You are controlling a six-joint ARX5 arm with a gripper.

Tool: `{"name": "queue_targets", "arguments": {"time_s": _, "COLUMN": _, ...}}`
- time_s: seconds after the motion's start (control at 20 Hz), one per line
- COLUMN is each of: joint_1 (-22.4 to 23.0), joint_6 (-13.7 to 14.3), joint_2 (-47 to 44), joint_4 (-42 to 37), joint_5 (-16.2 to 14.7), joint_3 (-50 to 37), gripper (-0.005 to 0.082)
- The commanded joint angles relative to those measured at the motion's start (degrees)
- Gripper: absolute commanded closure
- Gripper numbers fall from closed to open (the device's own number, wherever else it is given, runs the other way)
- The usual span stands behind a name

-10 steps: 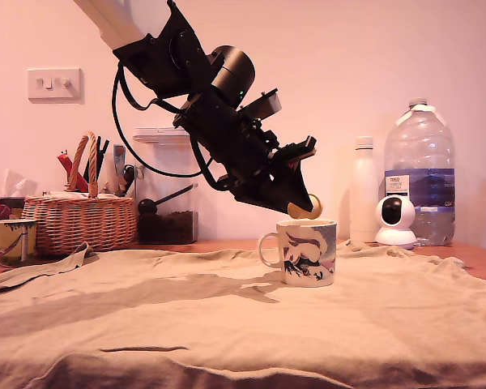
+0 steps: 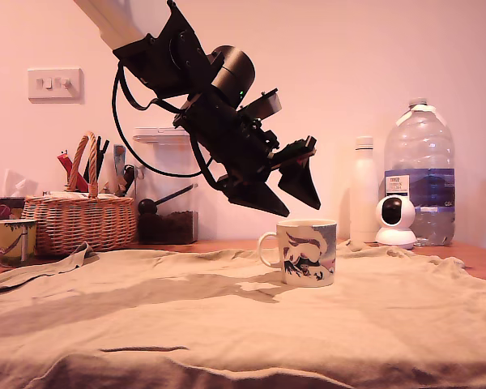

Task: Pick up the coffee capsules on the table and drop them inside the coffee cup

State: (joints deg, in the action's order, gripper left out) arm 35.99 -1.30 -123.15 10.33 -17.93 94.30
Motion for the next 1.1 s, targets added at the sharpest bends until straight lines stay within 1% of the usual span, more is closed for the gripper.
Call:
{"name": "queue_targets", "arguments": {"time_s": 0.0, "joint_1": 0.1, "joint_6": 0.3, "joint_2": -1.9, "joint_4": 0.0, "joint_5": -0.1, "joint_3": 0.9, "gripper": 0.0235}}
{"name": "queue_targets", "arguments": {"time_s": 0.1, "joint_1": 0.1, "joint_6": 0.3, "joint_2": -1.6, "joint_4": 0.5, "joint_5": -0.1, "joint_3": 1.3, "gripper": 0.0292}}
{"name": "queue_targets", "arguments": {"time_s": 0.2, "joint_1": 0.1, "joint_6": 0.3, "joint_2": -1.0, "joint_4": 0.5, "joint_5": -0.1, "joint_3": 1.3, "gripper": 0.0375}}
{"name": "queue_targets", "arguments": {"time_s": 0.3, "joint_1": 0.1, "joint_6": 0.9, "joint_2": 0.0, "joint_4": 0.8, "joint_5": -1.3, "joint_3": 1.3, "gripper": 0.0524}}
{"name": "queue_targets", "arguments": {"time_s": 0.4, "joint_1": 0.2, "joint_6": 1.9, "joint_2": 1.6, "joint_4": 1.3, "joint_5": -2.1, "joint_3": 1.3, "gripper": 0.0709}}
{"name": "queue_targets", "arguments": {"time_s": 0.45, "joint_1": 0.2, "joint_6": 2.3, "joint_2": 2.5, "joint_4": 1.7, "joint_5": -2.2, "joint_3": 1.3, "gripper": 0.0774}}
{"name": "queue_targets", "arguments": {"time_s": 0.5, "joint_1": 0.2, "joint_6": 2.9, "joint_2": 3.3, "joint_4": 2.2, "joint_5": -2.2, "joint_3": 1.3, "gripper": 0.0792}}
{"name": "queue_targets", "arguments": {"time_s": 0.75, "joint_1": 0.2, "joint_6": 4.7, "joint_2": 8.2, "joint_4": 6.3, "joint_5": -2.1, "joint_3": 1.3, "gripper": 0.0793}}
{"name": "queue_targets", "arguments": {"time_s": 0.85, "joint_1": 0.1, "joint_6": 5.1, "joint_2": 10.1, "joint_4": 7.7, "joint_5": -1.4, "joint_3": 1.3, "gripper": 0.0793}}
{"name": "queue_targets", "arguments": {"time_s": 0.95, "joint_1": 0.1, "joint_6": 6.2, "joint_2": 11.8, "joint_4": 9.3, "joint_5": -0.8, "joint_3": 1.3, "gripper": 0.0793}}
{"name": "queue_targets", "arguments": {"time_s": 1.05, "joint_1": 0.0, "joint_6": 6.3, "joint_2": 13.6, "joint_4": 11.4, "joint_5": -0.3, "joint_3": 1.3, "gripper": 0.0793}}
